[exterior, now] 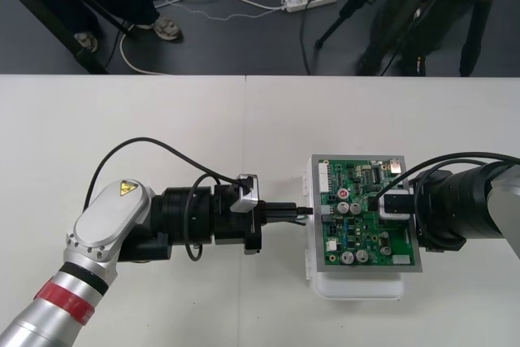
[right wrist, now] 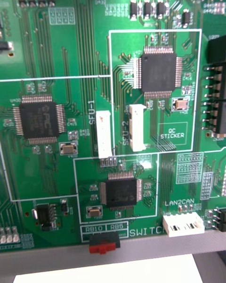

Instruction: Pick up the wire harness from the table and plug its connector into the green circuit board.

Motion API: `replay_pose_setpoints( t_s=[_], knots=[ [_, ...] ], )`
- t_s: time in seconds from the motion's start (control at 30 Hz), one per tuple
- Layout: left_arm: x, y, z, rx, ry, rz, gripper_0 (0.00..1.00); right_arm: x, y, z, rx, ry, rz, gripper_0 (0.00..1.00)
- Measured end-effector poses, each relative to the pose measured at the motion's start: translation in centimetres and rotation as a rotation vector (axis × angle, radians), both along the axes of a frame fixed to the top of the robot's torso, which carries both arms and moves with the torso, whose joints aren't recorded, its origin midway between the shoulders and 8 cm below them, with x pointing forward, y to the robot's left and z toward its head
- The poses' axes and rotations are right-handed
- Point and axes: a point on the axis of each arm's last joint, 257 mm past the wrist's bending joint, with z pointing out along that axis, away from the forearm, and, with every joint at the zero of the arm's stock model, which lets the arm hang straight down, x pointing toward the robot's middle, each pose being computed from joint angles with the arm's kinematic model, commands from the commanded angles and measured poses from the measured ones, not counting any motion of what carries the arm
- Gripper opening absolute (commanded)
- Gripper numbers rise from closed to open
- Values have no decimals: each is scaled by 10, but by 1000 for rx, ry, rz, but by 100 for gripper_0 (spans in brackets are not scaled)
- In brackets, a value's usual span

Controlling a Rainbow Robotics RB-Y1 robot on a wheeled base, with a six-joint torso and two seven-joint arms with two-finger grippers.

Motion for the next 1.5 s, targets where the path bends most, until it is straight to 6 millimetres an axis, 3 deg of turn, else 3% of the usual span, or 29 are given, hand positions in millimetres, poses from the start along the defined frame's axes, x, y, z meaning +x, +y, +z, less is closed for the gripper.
replay_pose_setpoints(
  t_s=[0.87, 1.5],
  knots=[
    [-14, -13, -8, 12, 15, -32, 0, 0, 3, 0, -18, -4, 58, 100],
    [-9, -17, -12, 18, 40, -4, 0, 0, 3, 0, -18, -2, 59, 100]
  ],
)
